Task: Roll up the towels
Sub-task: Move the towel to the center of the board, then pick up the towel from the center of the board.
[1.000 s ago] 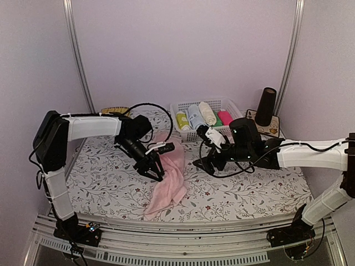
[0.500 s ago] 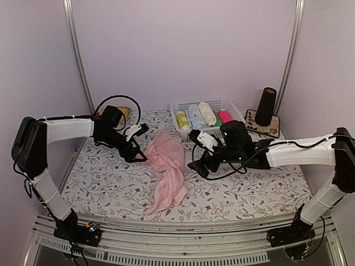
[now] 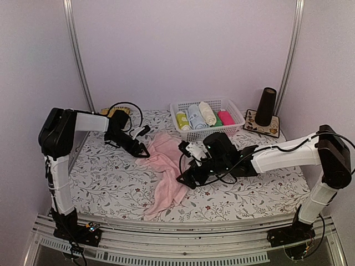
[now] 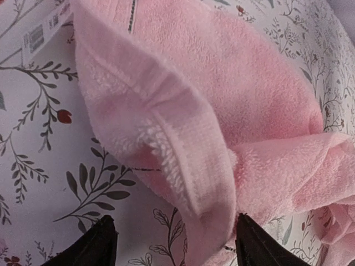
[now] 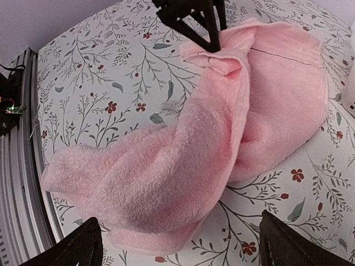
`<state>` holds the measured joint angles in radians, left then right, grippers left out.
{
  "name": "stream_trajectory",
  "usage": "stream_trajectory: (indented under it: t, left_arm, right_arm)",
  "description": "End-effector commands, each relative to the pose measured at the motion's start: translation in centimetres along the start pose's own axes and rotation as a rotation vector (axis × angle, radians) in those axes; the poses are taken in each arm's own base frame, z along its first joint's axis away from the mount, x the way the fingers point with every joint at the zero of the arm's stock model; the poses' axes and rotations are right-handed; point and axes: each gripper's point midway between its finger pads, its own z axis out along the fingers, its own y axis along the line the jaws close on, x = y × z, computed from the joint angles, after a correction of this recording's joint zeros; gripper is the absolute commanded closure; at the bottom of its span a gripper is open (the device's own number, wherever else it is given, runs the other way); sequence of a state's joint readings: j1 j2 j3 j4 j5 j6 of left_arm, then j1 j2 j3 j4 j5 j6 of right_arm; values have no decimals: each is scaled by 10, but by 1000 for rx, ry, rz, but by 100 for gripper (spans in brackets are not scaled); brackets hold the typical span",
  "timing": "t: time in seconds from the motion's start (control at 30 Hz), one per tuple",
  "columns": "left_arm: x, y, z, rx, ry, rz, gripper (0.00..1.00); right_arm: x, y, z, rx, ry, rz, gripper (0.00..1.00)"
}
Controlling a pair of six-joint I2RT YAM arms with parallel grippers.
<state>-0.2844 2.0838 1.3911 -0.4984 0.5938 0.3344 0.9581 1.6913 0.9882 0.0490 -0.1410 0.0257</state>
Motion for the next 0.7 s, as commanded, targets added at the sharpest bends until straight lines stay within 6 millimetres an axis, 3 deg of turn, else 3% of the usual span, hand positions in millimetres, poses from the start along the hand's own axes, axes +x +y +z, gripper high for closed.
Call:
stream_trajectory:
  t: [0.0,0.07,0.27,0.3,0.43,0.53,0.67]
  left_arm:
    - [-2,-1,-5,5,-6,-1,30]
    - [1,2,-6,-17,-1,10,37]
    - [2,-14,-11,56,3,21,96]
    - [1,-17,-14,64,2,20,100]
    - [-22,-14,-40,17,-42,-14,100]
    - [-44,-5,-81,-41,-121,-48,100]
    - [-45,10,-121,-131,-156,-65,100]
  right_arm:
    - [22,3,8,26,64,35,2]
    - [22,3,8,30,60,35,2]
    - [8,0,4,56,38,11,2]
    - [5,2,3,51,33,5,3]
    - [-1,15,-1,24,20,-94,3]
    - [4,23,3,38,46,-200,2]
    - [19,21,15,41,110,-187,2]
